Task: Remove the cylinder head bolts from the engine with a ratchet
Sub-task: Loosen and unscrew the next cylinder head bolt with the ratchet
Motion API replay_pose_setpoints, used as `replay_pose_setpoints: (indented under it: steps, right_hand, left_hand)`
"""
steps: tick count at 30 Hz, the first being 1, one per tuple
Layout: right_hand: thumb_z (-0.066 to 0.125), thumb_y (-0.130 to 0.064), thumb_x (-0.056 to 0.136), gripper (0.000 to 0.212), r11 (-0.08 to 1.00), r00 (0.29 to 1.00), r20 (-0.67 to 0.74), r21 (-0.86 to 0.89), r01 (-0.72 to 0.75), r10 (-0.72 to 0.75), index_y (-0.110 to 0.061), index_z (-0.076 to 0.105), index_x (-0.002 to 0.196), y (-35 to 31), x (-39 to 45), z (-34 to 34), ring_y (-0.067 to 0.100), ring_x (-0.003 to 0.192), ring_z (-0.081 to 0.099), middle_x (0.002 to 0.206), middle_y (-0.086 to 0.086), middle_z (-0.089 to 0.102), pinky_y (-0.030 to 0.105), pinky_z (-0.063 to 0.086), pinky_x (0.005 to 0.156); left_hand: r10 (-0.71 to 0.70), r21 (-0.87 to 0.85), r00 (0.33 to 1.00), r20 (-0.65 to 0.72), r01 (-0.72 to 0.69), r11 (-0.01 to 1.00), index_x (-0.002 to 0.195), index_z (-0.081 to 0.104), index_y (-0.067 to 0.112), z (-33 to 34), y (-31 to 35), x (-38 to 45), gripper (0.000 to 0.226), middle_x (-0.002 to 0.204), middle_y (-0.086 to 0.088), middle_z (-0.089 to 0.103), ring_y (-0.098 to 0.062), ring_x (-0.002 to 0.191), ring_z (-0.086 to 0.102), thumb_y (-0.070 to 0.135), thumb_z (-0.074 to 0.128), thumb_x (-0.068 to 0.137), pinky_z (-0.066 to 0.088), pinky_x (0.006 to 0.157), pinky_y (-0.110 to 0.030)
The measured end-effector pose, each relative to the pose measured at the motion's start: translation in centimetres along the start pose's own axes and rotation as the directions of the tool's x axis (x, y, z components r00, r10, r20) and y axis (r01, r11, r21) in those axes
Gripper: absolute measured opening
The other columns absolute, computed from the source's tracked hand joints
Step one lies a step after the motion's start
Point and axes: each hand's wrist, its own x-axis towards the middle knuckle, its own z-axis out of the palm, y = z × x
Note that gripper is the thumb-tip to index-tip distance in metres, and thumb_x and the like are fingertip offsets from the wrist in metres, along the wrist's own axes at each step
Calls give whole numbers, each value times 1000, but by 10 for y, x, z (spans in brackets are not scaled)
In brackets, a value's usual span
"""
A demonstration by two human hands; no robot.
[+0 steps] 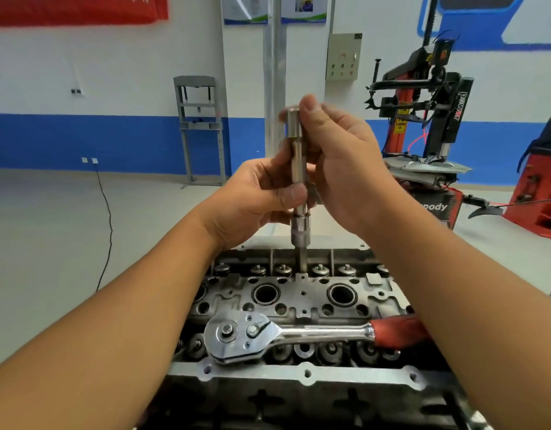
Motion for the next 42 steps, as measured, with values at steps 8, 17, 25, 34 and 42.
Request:
replay_pose_setpoints:
  steps: [8, 17, 25, 34, 42]
  right_hand:
    - [52, -33, 108, 25, 999, 997, 77, -34, 20, -17, -13, 55, 94, 4, 3, -6, 18, 61, 63, 73, 5, 66, 25, 42, 44]
    - [61, -28, 104, 21, 989, 988, 146, -131, 61, -42, -8, 65, 98, 3, 5, -15, 24, 72, 62, 75, 7, 65, 37, 53, 70]
    - [86, -16, 83, 54, 977, 991, 19, -162, 136, -134, 25, 55, 101, 11, 5, -16, 28, 81, 56, 90, 35, 57, 38, 52, 76]
    - [82, -12, 78, 24, 986, 983, 183, -169, 6, 25, -18, 61, 69, 12, 8, -30, 22, 81, 68, 75, 2, 66, 36, 54, 76]
    - [71, -23, 88, 19, 961, 961, 269, -277, 20, 57, -5, 66, 94, 9, 13, -42, 21, 83, 64, 83, 1, 72, 36, 51, 78]
  left_hand:
    - [-58, 44, 995, 77, 55, 998, 118, 67, 11, -7, -4, -3, 30, 102, -7, 75, -22, 97, 70, 25, 67, 91, 54, 77, -42]
    - [-53, 9, 997, 57, 52, 999, 100, 77, 24, -3, -14, 1, 30, 95, -2, 75, -20, 92, 73, 37, 87, 76, 56, 81, -46]
    - [-182, -43, 956, 228, 197, 979, 111, 72, 17, -4, -11, -4, 28, 113, -15, 73, -36, 105, 71, 33, 77, 89, 59, 75, -39]
    - [-170, 87, 983, 66, 164, 983, 98, 70, 19, -3, -9, -7, 51, 99, -11, 76, -33, 97, 74, 39, 97, 61, 57, 75, -42]
    - [-193, -58, 950, 245, 212, 975, 124, 72, 18, -18, -13, -10, 30, 122, -14, 71, -34, 112, 65, 22, 62, 95, 55, 86, -40]
